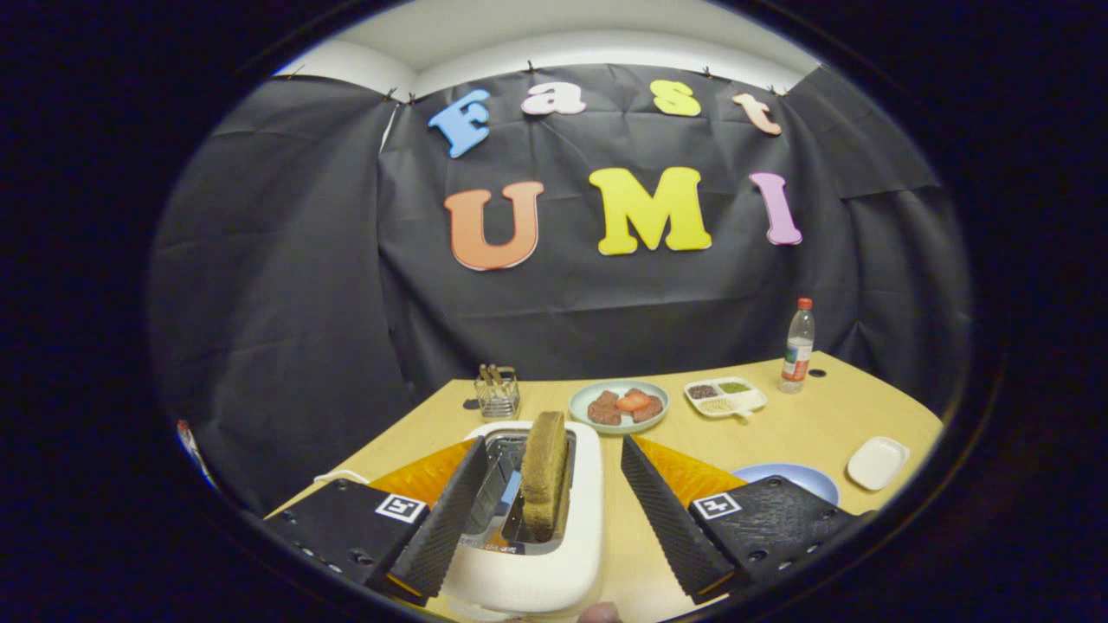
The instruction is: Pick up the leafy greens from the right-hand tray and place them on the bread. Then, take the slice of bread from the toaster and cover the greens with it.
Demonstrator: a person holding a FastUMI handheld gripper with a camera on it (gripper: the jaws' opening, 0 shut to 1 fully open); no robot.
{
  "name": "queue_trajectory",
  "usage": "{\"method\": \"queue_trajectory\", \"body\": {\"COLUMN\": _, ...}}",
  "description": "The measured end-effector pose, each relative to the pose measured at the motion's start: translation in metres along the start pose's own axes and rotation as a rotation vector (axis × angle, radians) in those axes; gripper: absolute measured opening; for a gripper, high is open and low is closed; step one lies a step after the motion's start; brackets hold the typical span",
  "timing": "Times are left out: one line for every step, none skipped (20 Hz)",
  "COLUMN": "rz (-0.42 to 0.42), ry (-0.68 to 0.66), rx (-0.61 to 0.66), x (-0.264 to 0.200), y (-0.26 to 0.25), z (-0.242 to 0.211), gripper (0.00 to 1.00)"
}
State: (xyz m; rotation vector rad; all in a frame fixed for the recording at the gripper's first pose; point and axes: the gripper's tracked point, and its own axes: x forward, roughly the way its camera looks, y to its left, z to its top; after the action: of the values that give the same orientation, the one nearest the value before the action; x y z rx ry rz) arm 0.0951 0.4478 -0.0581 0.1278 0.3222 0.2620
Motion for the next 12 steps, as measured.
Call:
{"method": "queue_trajectory", "body": {"rz": -0.008, "ry": 0.018, "rx": 0.000, "x": 0.006, "y": 0.000, "z": -0.005, "gripper": 0.93}}
{"method": "queue_trajectory", "body": {"rz": -0.017, "ry": 0.041, "rx": 0.005, "x": 0.012, "y": 0.000, "z": -0.010, "gripper": 0.83}}
{"method": "queue_trajectory", "body": {"rz": -0.032, "ry": 0.057, "rx": 0.010, "x": 0.014, "y": -0.002, "z": -0.013, "gripper": 0.73}}
{"method": "queue_trajectory", "body": {"rz": -0.043, "ry": 0.041, "rx": 0.009, "x": 0.015, "y": -0.004, "z": -0.008, "gripper": 0.63}}
{"method": "queue_trajectory", "body": {"rz": -0.044, "ry": 0.045, "rx": 0.015, "x": 0.017, "y": -0.005, "z": -0.005, "gripper": 0.53}}
{"method": "queue_trajectory", "body": {"rz": -0.037, "ry": 0.055, "rx": 0.029, "x": 0.017, "y": -0.003, "z": -0.005, "gripper": 0.43}}
{"method": "queue_trajectory", "body": {"rz": -0.033, "ry": 0.067, "rx": 0.041, "x": 0.020, "y": -0.002, "z": -0.005, "gripper": 0.33}}
{"method": "queue_trajectory", "body": {"rz": -0.029, "ry": 0.074, "rx": 0.054, "x": 0.020, "y": -0.001, "z": -0.005, "gripper": 0.25}}
{"method": "queue_trajectory", "body": {"rz": -0.020, "ry": 0.078, "rx": 0.058, "x": 0.018, "y": 0.000, "z": -0.002, "gripper": 0.16}}
{"method": "queue_trajectory", "body": {"rz": -0.005, "ry": 0.071, "rx": 0.067, "x": 0.015, "y": 0.003, "z": 0.003, "gripper": 0.16}}
{"method": "queue_trajectory", "body": {"rz": 0.012, "ry": 0.037, "rx": 0.071, "x": 0.011, "y": 0.003, "z": 0.012, "gripper": 0.09}}
{"method": "queue_trajectory", "body": {"rz": 0.026, "ry": -0.008, "rx": 0.086, "x": 0.008, "y": 0.003, "z": 0.024, "gripper": 0.09}}
